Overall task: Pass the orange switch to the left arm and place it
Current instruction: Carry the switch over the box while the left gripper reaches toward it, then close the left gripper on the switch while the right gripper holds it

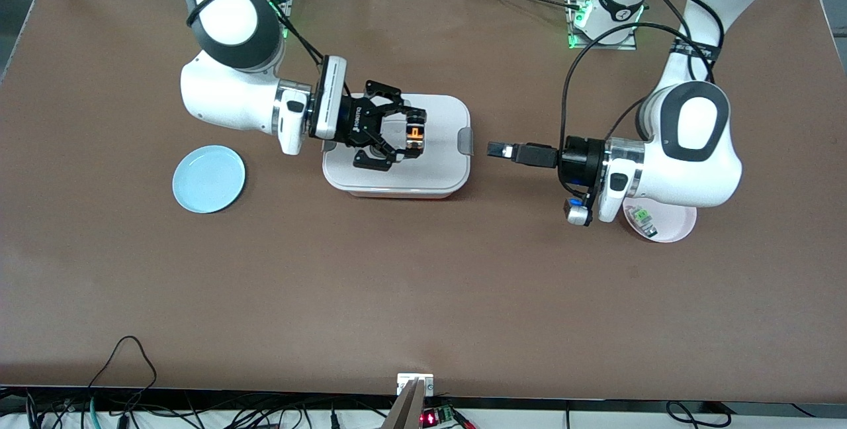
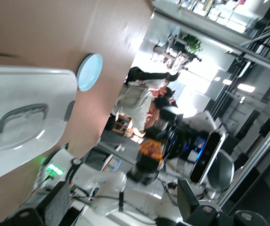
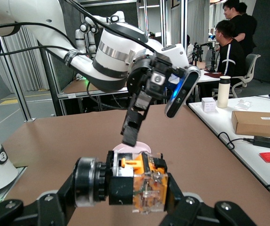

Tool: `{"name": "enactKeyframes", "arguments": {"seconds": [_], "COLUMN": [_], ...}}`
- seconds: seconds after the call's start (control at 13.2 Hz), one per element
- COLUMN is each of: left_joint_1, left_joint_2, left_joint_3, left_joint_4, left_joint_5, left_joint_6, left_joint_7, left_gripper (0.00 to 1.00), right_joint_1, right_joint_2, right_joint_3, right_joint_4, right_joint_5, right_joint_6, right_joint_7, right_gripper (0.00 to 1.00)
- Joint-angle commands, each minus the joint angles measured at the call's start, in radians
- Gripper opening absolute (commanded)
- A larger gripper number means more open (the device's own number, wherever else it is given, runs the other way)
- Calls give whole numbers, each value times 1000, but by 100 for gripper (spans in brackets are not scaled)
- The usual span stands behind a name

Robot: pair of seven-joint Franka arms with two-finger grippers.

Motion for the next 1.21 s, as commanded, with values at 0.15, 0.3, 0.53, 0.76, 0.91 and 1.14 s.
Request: {"name": "enactKeyframes", "arguments": {"seconds": [0.15, 0.3, 0.53, 0.76, 0.91, 1.14], "left_joint_1": [-21, -11, -44, -53, -67, -110], "left_joint_2": [-9, -21, -19, -18, -16, -21], "left_joint_3": [-40, -40, -52, -57, -57, -55], "left_joint_4": [-31, -31, -34, -45, -45, -46], "left_joint_5": [-43, -80, -78, -78, -78, -66], "left_joint_6": [92, 87, 126, 126, 126, 127], "left_joint_7": [84, -2, 42, 93, 93, 93], "left_gripper": [94, 88, 89, 89, 86, 70], "right_joint_1": [24, 32, 43, 46, 48, 52], "right_joint_2": [37, 37, 43, 48, 54, 55], "right_joint_3": [12, 14, 14, 14, 14, 14], "right_joint_4": [50, 52, 53, 57, 57, 57], "right_joint_5": [57, 59, 59, 59, 59, 57], "right_joint_6": [38, 60, 72, 73, 75, 76], "right_joint_7": [7, 11, 10, 10, 8, 8], "right_gripper": [37, 37, 37, 37, 37, 37]}}
